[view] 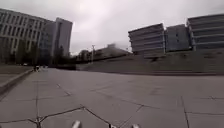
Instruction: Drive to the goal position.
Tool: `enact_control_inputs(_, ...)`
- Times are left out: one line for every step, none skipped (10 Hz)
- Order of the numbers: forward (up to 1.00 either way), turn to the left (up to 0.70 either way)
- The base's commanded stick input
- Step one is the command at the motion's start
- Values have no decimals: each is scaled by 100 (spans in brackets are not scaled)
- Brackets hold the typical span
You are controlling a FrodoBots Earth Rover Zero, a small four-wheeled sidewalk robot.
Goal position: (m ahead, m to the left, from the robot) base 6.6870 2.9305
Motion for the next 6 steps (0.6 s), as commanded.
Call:
enact_control_inputs(70, 34)
enact_control_inputs(70, 34)
enact_control_inputs(70, 26)
enact_control_inputs(70, 17)
enact_control_inputs(70, 1)
enact_control_inputs(70, 0)
